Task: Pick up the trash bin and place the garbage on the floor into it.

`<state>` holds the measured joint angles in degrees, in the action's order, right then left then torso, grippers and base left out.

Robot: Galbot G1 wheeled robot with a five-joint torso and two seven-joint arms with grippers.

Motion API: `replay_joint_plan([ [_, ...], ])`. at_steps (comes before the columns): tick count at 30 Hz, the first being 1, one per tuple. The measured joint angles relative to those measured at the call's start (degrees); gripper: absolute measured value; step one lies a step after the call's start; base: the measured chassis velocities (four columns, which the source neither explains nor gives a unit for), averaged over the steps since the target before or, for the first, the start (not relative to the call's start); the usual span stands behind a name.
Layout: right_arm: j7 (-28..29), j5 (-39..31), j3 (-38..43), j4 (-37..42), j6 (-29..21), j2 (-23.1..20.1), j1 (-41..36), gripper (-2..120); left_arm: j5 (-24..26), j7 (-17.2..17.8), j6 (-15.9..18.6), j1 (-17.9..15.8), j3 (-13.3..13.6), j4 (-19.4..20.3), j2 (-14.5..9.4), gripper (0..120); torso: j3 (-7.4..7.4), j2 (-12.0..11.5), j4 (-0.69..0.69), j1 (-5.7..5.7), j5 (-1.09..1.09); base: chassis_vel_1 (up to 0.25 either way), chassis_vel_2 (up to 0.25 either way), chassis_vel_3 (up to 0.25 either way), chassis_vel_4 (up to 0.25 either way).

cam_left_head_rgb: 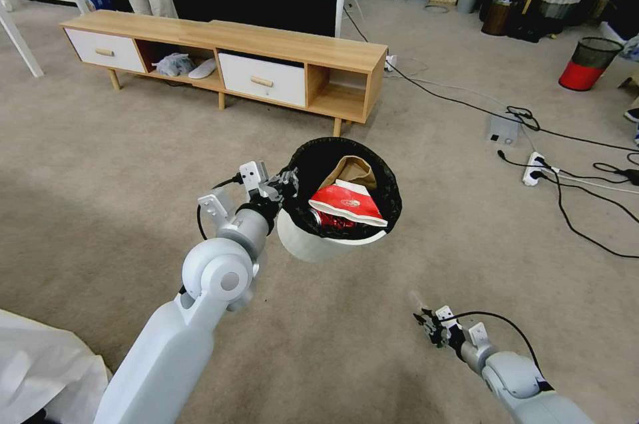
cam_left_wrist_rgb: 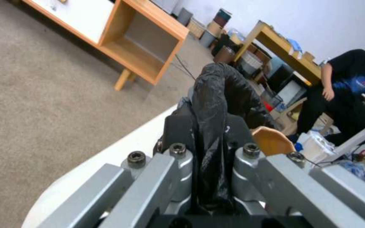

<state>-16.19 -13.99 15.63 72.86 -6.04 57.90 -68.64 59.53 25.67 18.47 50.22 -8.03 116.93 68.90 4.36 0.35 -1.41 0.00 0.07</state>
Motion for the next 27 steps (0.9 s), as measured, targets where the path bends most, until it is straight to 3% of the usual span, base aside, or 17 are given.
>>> replay_joint_plan([
  [8, 0.3, -0.1, 0.1, -0.1, 0.2, -0.2, 0.4, 39, -0.2, -0.1, 0.0, -0.1, 0.1, -0.3, 0.4, 7, -0.01, 0.0, 0.04, 0.00, -0.06, 0.000, 0.000, 0.000, 0.000],
  [10, 0.2, -0.1, 0.1, -0.1, 0.4, -0.2, 0.4, 52, -0.3, -0.2, -0.1, -0.1, 0.2, -0.5, 0.5, 7, -0.02, 0.0, 0.03, 0.00, -0.06, 0.000, 0.000, 0.000, 0.000],
  [14, 0.2, -0.2, 0.0, -0.2, 0.4, -0.1, 0.6, 60, -0.3, -0.2, -0.1, -0.1, 0.2, -0.5, 0.5, 7, -0.02, 0.0, 0.03, 0.00, -0.07, 0.000, 0.000, 0.000, 0.000],
  [16, 0.1, -0.2, 0.0, -0.2, 0.5, -0.1, 0.8, 74, -0.4, -0.3, -0.1, -0.3, 0.2, -0.7, 0.6, 7, -0.02, 0.0, 0.04, 0.00, -0.07, 0.000, 0.000, 0.000, 0.000],
  [17, 0.1, -0.2, 0.0, -0.2, 0.5, -0.1, 0.8, 74, -0.4, -0.3, -0.1, -0.3, 0.2, -0.7, 0.6, 7, -0.02, 0.0, 0.04, 0.00, -0.07, 0.000, 0.000, 0.000, 0.000],
  [20, 0.1, -0.3, 0.1, 0.4, 0.5, -0.4, 0.8, 89, -0.4, -0.4, -0.1, -0.4, 0.3, -1.0, 0.8, 7, -0.02, 0.0, 0.03, 0.00, -0.06, 0.000, 0.000, 0.000, 0.000],
  [23, 0.1, -0.6, 0.3, 1.7, 0.4, -0.9, 0.5, 98, -0.5, -0.4, -0.2, -0.5, 0.4, -1.1, 0.9, 7, -0.02, 0.0, 0.04, 0.00, -0.07, 0.000, 0.000, 0.000, 0.000],
  [27, 0.1, -0.9, 0.7, 3.6, 0.2, -1.6, -0.2, 100, -0.6, -0.4, -0.2, -0.7, 0.5, -1.3, 1.1, 7, -0.02, 0.0, 0.03, 0.00, -0.07, 0.000, 0.000, 0.000, 0.000],
])
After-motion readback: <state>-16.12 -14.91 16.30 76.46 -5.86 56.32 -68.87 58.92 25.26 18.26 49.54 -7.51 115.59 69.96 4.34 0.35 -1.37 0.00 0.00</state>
